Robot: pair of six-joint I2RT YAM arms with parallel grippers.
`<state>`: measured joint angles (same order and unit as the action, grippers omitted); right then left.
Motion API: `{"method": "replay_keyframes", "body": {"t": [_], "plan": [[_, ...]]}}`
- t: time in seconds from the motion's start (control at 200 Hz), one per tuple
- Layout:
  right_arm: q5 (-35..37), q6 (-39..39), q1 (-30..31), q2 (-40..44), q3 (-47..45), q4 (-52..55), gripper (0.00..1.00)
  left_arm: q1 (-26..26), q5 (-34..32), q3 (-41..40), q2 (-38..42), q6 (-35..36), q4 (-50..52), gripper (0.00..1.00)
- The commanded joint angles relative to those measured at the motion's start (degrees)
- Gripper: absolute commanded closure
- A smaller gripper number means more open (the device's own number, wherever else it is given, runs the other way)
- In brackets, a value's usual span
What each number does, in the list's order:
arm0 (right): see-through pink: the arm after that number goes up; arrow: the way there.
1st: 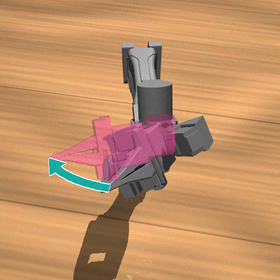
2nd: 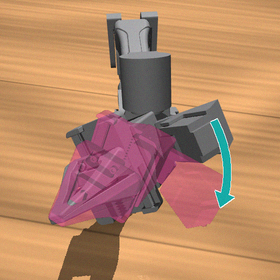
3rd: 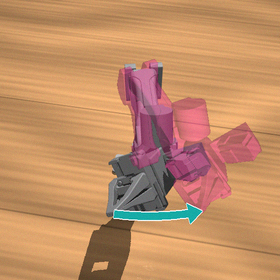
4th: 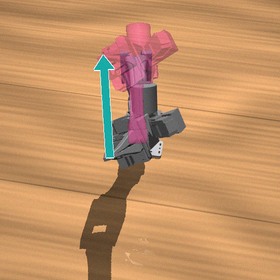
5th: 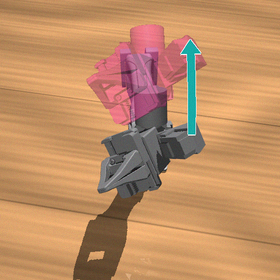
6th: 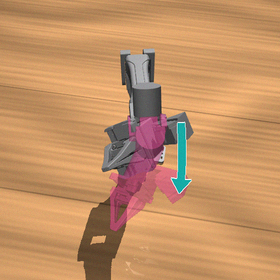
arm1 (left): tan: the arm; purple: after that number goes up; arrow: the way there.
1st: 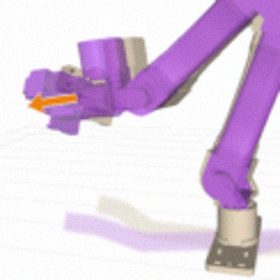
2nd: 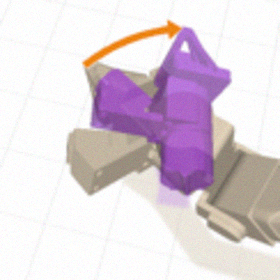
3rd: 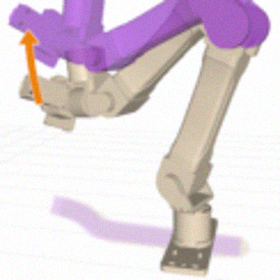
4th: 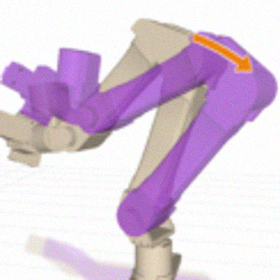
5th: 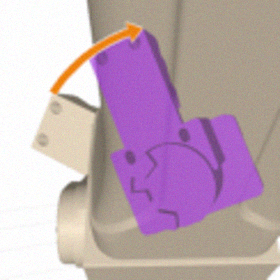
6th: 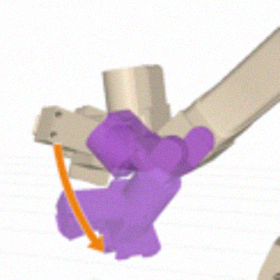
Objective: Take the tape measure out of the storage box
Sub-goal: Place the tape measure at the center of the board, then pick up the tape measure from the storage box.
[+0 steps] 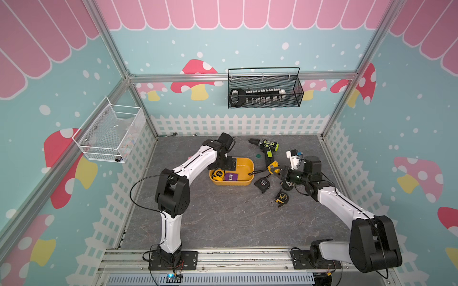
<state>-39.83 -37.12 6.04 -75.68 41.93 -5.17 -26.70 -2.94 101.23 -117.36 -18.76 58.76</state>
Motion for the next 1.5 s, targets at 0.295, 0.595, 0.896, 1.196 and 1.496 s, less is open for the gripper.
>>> {"method": "replay_keyframes", "body": {"t": [0.295,0.595,0.896,1.196,1.496], "plan": [[-5.69,7.51,-2.79,-20.58,6.53,7.74,0.72,-1.16,-4.7,3.93,-6.69,5.71,5.83,0.01],[-0.86,11.23,-2.86,-26.56,12.54,12.55,0.67,-1.16,-5.93,6.55,-9.03,6.06,7.26,0.01],[5.58,15.84,-3.12,-27.21,19.12,20.87,0.17,-3.4,-7.74,12.58,-10.15,7.61,9.89,0.01],[12.15,20.33,-3.58,-14.92,20.16,27.62,0.06,-6.08,-3.48,18.45,-15.88,11.32,12.86,0.01],[12.76,20.81,-3.58,-9.64,16.16,28.35,0.06,-6.74,-1.03,26.53,-24.42,14.32,16.45,0.01]]}}
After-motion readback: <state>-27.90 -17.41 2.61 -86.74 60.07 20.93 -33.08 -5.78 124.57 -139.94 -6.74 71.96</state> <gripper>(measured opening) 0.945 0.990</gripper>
